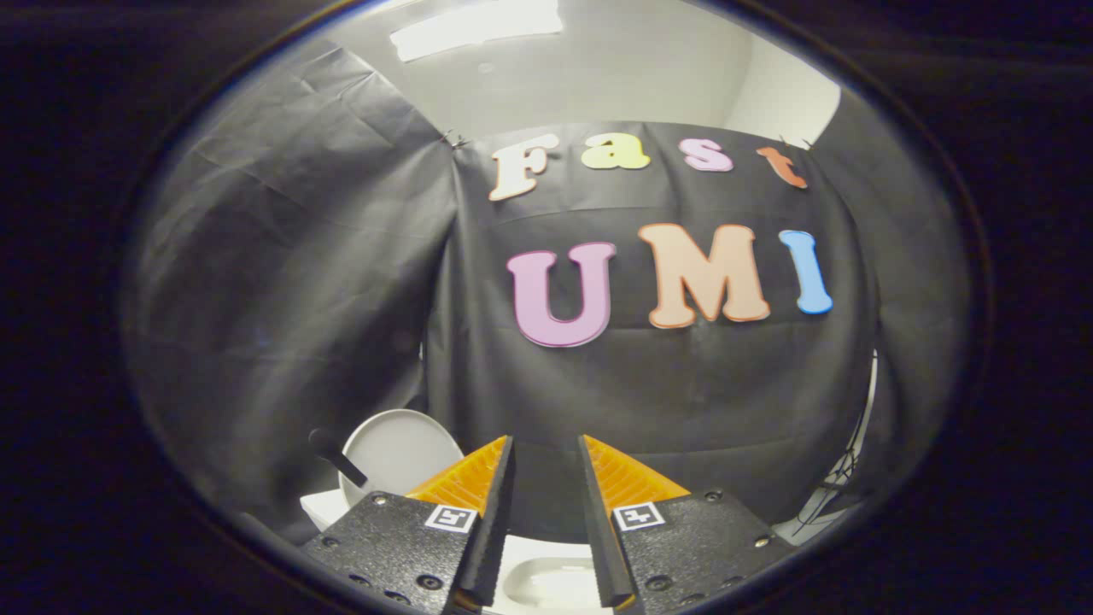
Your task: Open the toilet lid.
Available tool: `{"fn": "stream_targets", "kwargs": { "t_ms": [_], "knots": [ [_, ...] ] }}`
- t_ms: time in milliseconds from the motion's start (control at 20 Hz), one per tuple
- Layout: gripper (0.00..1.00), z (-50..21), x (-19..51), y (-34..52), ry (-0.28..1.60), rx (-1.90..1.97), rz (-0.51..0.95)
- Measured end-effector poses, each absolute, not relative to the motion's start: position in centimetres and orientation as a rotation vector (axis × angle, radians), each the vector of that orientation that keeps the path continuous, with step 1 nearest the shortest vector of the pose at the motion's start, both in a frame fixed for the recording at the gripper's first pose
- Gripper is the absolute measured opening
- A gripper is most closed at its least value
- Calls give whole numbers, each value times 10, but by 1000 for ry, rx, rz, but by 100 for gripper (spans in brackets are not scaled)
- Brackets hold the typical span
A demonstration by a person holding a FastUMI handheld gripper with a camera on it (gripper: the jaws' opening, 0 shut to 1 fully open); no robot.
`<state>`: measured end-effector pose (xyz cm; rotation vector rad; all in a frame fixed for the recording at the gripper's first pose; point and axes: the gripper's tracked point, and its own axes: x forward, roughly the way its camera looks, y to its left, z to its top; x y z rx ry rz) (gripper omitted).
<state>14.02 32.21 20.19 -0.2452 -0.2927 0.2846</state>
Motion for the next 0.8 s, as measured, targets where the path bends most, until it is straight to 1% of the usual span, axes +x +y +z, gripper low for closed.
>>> {"fn": "stream_targets", "kwargs": {
  "t_ms": [300, 400, 600, 650, 800],
  "knots": [
    [43, 184, 90, 197, -367, -191, 171],
    [43, 166, 71, 170, -352, -191, 185],
    [43, 127, 41, 137, -275, -218, 323],
    [44, 119, 36, 127, -263, -217, 339],
    [45, 95, 24, 95, -220, -211, 318]
  ]
}}
